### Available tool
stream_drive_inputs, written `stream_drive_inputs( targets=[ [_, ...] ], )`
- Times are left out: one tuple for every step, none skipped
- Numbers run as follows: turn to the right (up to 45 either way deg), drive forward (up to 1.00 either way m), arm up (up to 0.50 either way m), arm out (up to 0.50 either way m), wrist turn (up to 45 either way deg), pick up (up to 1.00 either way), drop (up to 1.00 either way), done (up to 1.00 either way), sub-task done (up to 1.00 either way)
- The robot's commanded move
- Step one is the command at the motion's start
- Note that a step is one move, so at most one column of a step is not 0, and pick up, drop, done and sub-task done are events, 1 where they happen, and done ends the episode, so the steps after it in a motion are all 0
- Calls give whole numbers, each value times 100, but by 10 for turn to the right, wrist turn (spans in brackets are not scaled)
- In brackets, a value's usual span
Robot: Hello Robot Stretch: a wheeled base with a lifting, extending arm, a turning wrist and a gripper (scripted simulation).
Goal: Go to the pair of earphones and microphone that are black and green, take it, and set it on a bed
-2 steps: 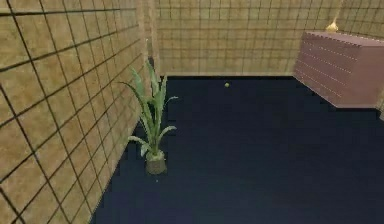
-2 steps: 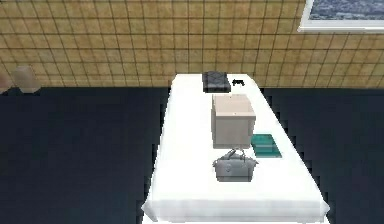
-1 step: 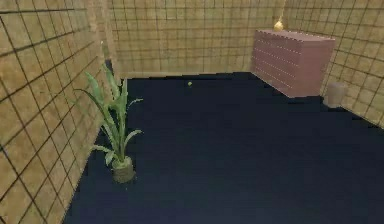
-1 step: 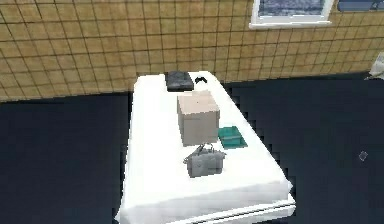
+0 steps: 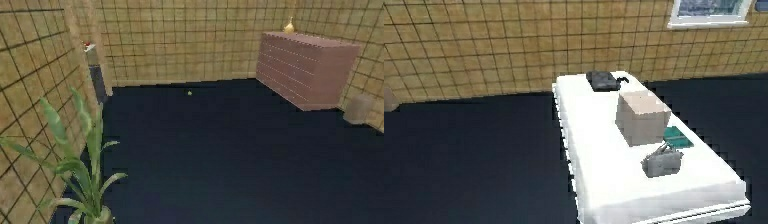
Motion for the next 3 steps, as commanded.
stream_drive_inputs(
  targets=[
    [150, 0, 0, 0, 0, 0, 0, 0, 0],
    [0, 75, 0, 0, 0, 0, 0, 0, 0],
    [-210, 0, 0, 0, 0, 0, 0, 0, 0]
  ],
)
